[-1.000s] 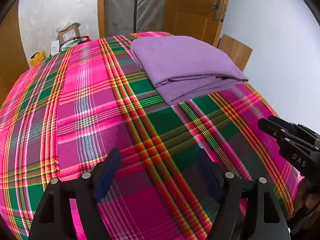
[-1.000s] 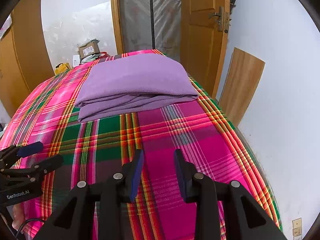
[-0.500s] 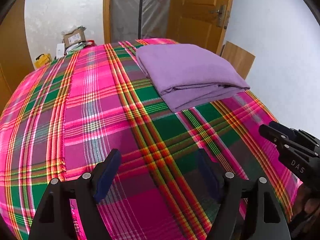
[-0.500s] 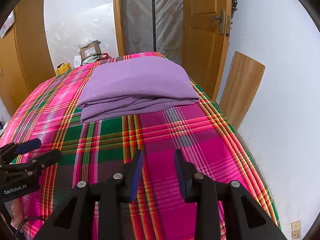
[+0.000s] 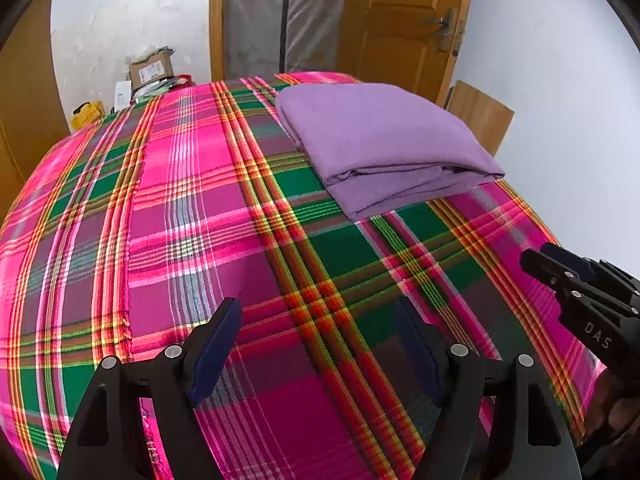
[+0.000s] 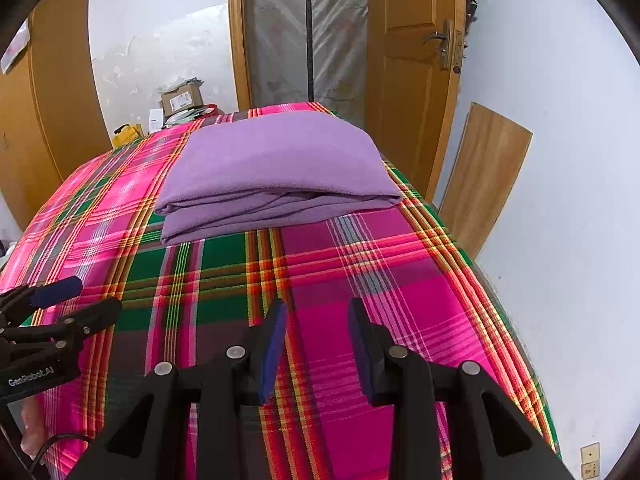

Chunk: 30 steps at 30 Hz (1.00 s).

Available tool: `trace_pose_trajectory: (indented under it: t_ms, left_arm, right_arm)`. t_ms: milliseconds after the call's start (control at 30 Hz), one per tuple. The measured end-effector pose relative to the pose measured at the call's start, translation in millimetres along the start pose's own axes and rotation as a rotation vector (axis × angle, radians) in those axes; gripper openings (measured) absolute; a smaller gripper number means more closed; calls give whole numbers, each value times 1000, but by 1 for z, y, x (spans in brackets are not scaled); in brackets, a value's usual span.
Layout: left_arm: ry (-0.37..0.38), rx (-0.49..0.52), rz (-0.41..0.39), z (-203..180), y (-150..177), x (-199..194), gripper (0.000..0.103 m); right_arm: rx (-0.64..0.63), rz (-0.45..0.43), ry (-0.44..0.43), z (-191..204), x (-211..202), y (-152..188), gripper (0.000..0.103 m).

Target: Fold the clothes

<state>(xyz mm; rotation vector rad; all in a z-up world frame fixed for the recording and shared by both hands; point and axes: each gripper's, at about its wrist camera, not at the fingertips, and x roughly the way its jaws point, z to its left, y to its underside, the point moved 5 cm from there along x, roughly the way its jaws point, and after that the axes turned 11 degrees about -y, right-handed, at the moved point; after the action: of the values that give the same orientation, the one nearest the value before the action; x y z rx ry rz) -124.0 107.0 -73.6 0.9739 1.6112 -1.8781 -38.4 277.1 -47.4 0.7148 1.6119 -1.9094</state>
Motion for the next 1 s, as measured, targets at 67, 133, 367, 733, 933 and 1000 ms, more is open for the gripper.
trace_pose_trajectory:
  t_ms: [67,133,367,733,933,1000]
  left_arm:
    - [-5,3,7,0,1,2,79]
    - [-9,7,7,-1,1,2,79]
    - [-20,21,12,-3,2,3,80]
    - [-32,48,19,-5,2,5,84]
    - [-42,66,23,-8,2,6,86]
    - [-43,69,23,-9,3,7,87]
  right_arm:
    - [2,1,-1,-1,0,0,32]
    - [7,6,1,-1,1,1,32]
    - [35,69,10,-6,13,5,32]
    - [18,100,1,-2,19,8,43]
    - [9,103,4,-2,22,6,44]
    - [8,104,2,-3,23,4,44]
